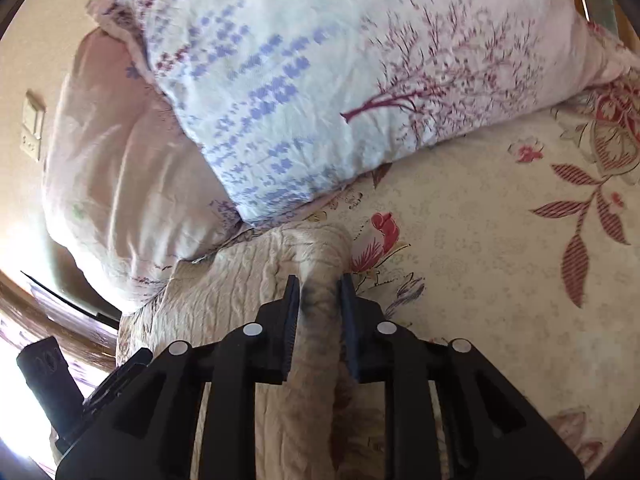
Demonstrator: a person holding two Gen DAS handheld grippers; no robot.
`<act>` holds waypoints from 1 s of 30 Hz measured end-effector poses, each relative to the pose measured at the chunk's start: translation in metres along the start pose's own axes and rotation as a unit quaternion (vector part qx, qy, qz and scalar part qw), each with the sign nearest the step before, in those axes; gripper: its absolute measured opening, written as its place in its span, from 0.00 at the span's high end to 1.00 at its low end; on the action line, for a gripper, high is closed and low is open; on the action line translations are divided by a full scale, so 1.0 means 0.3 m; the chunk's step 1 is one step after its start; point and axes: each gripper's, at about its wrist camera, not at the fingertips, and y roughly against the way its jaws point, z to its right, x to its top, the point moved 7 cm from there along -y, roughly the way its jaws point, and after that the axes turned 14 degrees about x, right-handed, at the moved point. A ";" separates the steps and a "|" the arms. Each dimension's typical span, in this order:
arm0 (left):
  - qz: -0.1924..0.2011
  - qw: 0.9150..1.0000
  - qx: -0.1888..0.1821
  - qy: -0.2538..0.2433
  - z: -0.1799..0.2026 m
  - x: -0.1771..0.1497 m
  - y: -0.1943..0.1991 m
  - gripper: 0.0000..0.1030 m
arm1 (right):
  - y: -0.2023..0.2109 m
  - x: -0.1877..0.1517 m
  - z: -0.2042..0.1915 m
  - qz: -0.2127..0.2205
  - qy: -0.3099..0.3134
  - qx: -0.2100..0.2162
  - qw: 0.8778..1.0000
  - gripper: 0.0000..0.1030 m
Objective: Fold small clothes
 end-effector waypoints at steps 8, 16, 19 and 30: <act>0.012 0.994 0.096 -0.045 -0.109 -0.136 0.086 0.30 | 0.113 -0.234 -0.206 -0.056 0.149 0.038 0.987 0.55; -0.021 0.990 0.128 -0.053 -0.121 -0.218 0.006 0.23 | 0.037 -0.338 -0.109 -0.094 0.160 -0.071 0.980 0.49; -0.023 0.990 0.135 -0.045 -0.129 -0.224 -0.010 0.18 | 0.036 -0.353 -0.084 -0.087 0.151 -0.097 0.980 0.31; 0.025 0.992 0.121 -0.019 -0.116 -0.262 0.163 0.02 | 0.273 -0.322 -0.169 0.035 0.189 -0.121 0.974 0.03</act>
